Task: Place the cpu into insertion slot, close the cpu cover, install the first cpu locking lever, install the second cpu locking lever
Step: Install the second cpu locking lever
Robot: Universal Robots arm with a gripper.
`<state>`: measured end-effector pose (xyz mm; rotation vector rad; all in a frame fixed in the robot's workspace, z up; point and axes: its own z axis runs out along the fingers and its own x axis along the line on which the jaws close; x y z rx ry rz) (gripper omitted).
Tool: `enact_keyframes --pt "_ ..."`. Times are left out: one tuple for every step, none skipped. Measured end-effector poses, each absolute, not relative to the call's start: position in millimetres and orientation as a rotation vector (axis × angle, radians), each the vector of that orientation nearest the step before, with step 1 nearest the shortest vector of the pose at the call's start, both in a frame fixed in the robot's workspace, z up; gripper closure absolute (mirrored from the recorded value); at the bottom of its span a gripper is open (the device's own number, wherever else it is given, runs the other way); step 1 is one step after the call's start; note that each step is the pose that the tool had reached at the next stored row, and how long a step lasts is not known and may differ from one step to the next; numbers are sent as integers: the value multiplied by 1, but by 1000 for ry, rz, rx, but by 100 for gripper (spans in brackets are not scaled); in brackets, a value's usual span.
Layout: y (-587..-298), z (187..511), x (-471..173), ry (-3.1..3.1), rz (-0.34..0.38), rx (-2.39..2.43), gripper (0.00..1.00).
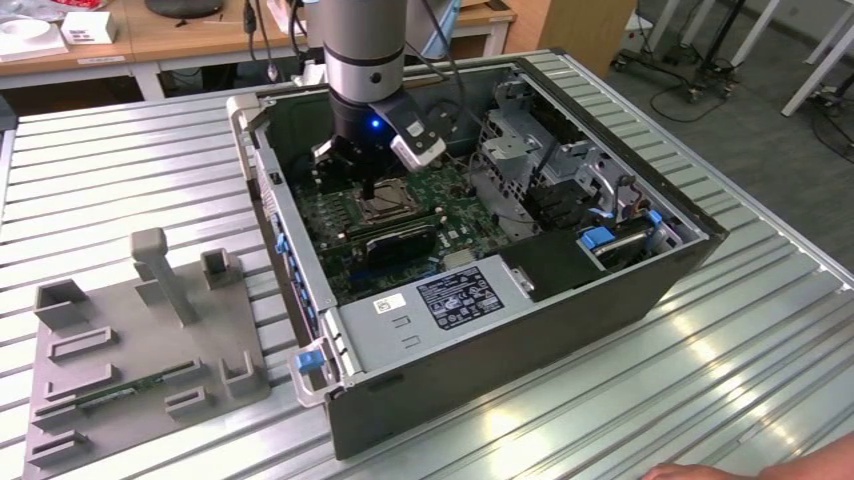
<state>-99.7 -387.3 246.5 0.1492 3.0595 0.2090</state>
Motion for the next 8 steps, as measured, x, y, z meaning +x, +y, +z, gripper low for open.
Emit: enact_keyframes --pt "-387 247 -100 3060 209 149 89" --pt "-387 247 -100 3060 209 149 89" --pt "-387 247 -100 3060 209 149 89" --pt "-387 248 -100 3059 209 149 89" --pt "-387 248 -100 3059 209 149 89" --pt "-387 248 -100 3059 209 149 89" --pt "-387 248 -100 3059 209 149 89" --pt "-387 249 -100 3059 209 149 89"
